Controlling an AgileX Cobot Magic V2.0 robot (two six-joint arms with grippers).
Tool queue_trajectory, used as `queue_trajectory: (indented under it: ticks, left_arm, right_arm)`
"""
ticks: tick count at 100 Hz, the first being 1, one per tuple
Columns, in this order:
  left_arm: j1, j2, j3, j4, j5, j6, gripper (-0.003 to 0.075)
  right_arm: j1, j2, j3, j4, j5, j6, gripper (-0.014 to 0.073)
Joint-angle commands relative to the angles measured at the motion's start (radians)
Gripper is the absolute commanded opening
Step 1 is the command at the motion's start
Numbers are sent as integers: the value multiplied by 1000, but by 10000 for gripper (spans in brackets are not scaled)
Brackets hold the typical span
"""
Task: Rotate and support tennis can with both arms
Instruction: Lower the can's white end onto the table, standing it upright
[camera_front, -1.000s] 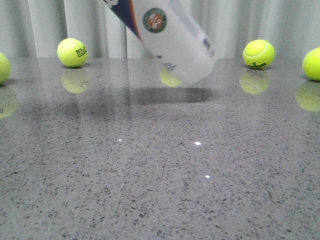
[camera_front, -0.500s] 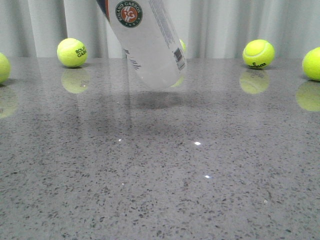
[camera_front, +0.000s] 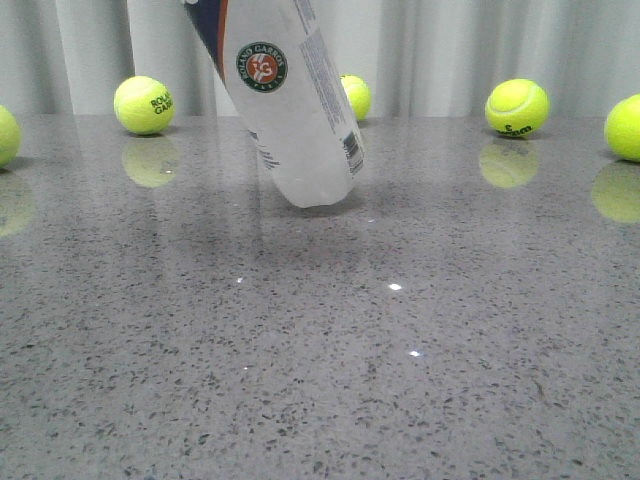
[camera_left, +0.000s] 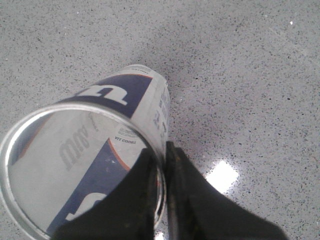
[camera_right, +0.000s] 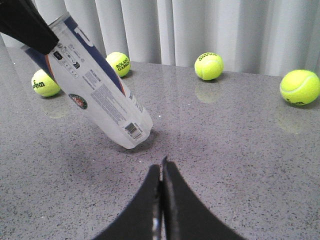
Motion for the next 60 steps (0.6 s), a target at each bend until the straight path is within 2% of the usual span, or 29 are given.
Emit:
queue_trajectory:
  ticks: [1, 11, 35, 42, 60]
  left_arm:
    - [-10, -37, -34, -7, 7, -8, -12]
    - [-10, -37, -34, -8, 4, -8, 48]
    - [-10, -37, -34, -8, -110, -8, 316]
    - [-10, -37, -34, -8, -150, -8, 350]
    - [-10, 8, -66, -12, -183, -8, 351]
  right_arm:
    - [0, 7, -27, -5, -84, -9, -62]
    - [0, 7, -27, -5, -84, -9, -62]
    - [0, 7, -27, -5, -84, -9, -62]
    - [0, 7, -27, -5, -84, -9, -62]
    - [0, 7, -27, -5, -84, -9, -62]
